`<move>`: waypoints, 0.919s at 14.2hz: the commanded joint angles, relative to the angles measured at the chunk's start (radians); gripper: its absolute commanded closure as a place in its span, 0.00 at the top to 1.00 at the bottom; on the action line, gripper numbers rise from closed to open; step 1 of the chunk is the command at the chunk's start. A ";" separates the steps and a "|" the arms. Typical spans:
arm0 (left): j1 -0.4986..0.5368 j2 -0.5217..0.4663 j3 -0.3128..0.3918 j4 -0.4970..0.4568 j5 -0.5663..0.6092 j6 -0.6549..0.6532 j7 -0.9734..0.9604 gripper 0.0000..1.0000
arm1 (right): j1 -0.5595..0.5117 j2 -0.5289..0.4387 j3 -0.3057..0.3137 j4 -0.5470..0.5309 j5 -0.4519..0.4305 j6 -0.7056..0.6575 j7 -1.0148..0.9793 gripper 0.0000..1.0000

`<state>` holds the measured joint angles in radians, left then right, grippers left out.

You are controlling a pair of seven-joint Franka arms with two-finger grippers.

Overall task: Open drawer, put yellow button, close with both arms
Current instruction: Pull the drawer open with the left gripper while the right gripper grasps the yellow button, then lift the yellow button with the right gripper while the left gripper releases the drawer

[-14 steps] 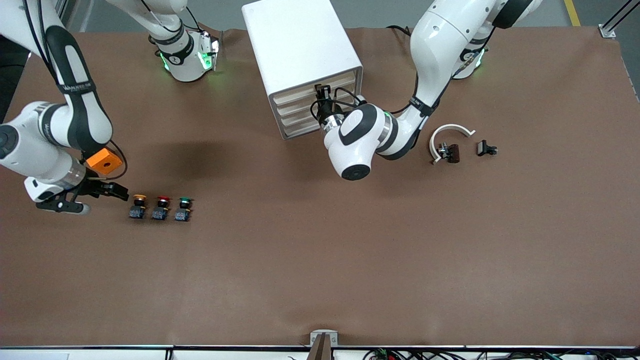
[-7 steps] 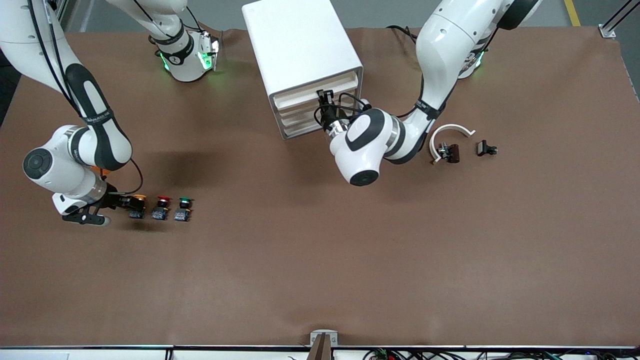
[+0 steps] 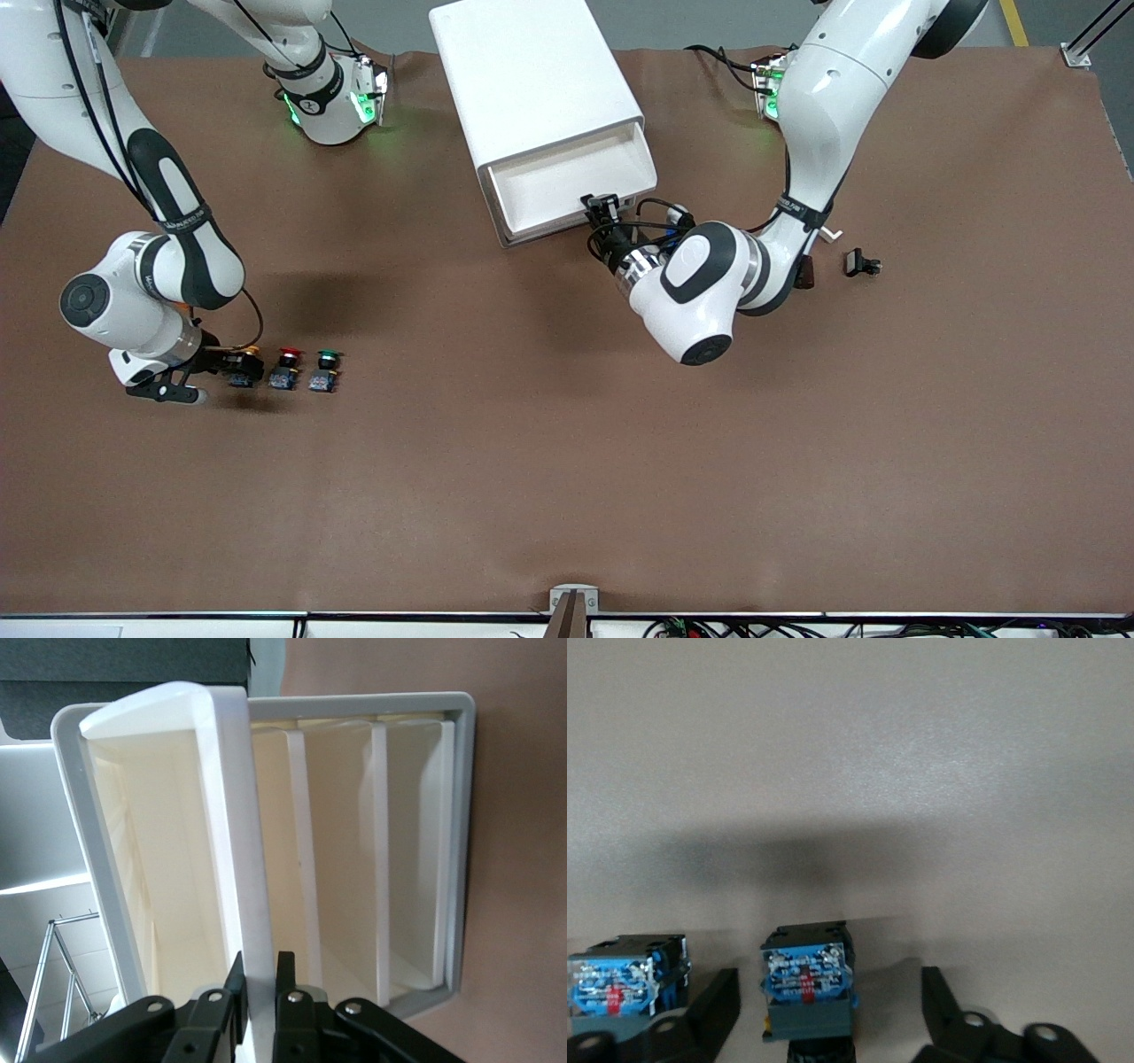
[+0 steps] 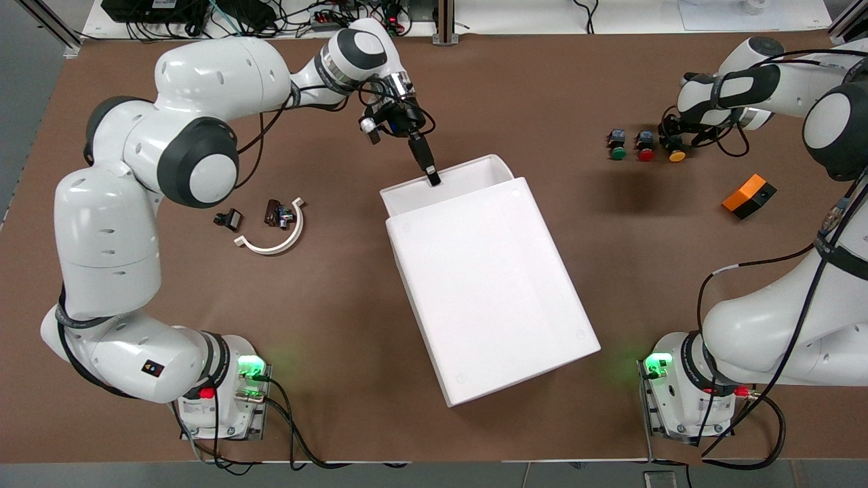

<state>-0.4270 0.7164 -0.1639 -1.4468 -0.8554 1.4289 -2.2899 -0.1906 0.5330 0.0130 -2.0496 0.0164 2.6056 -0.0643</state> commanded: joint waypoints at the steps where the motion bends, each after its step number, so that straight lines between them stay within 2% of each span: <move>1: 0.016 0.020 0.009 0.066 0.004 0.007 0.056 0.07 | 0.011 0.025 0.002 0.032 0.004 -0.012 0.020 0.10; 2: 0.020 0.021 0.015 0.066 0.004 0.017 0.073 0.07 | 0.013 0.025 0.002 0.032 0.004 -0.012 0.020 0.00; 5: 0.025 0.020 0.061 0.069 0.004 0.024 0.121 0.11 | 0.013 0.024 0.002 0.035 0.004 -0.012 0.024 0.00; 6: 0.025 0.018 0.064 0.069 0.004 0.024 0.141 0.22 | 0.013 0.016 0.002 0.040 0.004 -0.021 0.034 0.00; 7: 0.027 0.018 0.064 0.069 0.004 0.024 0.150 0.48 | 0.016 0.004 0.002 0.048 0.004 -0.066 0.038 0.00; 8: 0.025 0.018 0.064 0.069 0.004 0.024 0.152 0.99 | 0.016 -0.016 0.002 0.074 0.004 -0.135 0.055 0.00; 11: 0.028 0.009 0.064 0.088 0.004 0.022 0.149 1.00 | 0.034 -0.125 0.010 0.138 0.004 -0.411 0.180 0.00; 13: 0.036 0.005 0.064 0.109 0.010 0.019 0.149 1.00 | 0.066 -0.218 0.018 0.138 0.008 -0.533 0.301 0.00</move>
<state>-0.3940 0.7237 -0.1046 -1.3709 -0.8540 1.4512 -2.1466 -0.1591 0.4287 0.0249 -1.8875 0.0177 2.1756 0.1261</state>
